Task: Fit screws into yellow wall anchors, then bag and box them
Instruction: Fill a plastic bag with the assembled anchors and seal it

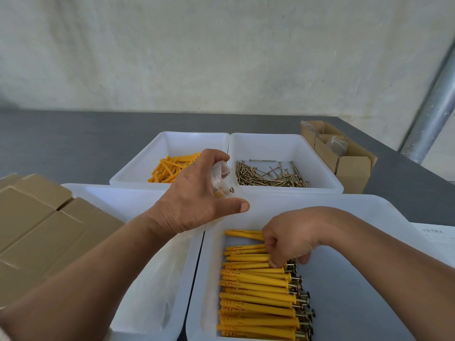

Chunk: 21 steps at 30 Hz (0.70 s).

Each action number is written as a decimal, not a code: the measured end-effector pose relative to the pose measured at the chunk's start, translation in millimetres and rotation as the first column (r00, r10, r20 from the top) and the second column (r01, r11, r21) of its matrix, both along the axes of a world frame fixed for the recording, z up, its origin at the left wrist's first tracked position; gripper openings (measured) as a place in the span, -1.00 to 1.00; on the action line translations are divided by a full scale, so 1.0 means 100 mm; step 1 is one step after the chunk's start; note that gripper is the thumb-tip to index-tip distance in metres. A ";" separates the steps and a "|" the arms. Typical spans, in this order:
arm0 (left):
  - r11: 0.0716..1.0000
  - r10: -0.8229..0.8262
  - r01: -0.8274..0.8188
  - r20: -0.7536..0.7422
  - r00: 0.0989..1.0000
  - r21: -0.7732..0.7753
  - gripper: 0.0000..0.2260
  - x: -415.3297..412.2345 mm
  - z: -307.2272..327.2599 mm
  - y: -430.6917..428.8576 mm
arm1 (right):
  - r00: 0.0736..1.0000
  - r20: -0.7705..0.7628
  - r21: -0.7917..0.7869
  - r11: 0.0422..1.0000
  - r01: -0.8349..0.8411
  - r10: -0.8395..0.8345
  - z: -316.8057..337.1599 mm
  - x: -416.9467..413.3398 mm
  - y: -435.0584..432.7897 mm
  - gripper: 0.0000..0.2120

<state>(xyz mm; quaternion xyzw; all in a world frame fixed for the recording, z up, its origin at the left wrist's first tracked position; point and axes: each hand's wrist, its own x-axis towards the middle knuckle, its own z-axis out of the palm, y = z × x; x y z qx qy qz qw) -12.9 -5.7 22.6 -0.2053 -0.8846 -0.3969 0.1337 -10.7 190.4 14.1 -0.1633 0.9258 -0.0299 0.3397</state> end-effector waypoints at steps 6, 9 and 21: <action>1.000 0.002 -0.002 0.004 1.000 0.006 -0.13 -0.01 -0.01 0.00 | 0.998 -0.063 -0.041 0.999 -0.009 0.006 0.05 0.00 0.02 -0.74; 1.000 0.014 -0.014 -0.006 1.000 0.001 -0.16 -0.03 -0.02 0.00 | 0.992 -0.127 -0.099 0.995 -0.030 0.017 0.10 -0.01 0.03 -0.79; 0.999 -0.006 0.005 0.034 0.999 0.042 -0.14 -0.04 -0.02 -0.04 | 0.807 -0.509 -0.567 0.822 -0.053 -0.299 0.35 -0.06 0.20 -0.91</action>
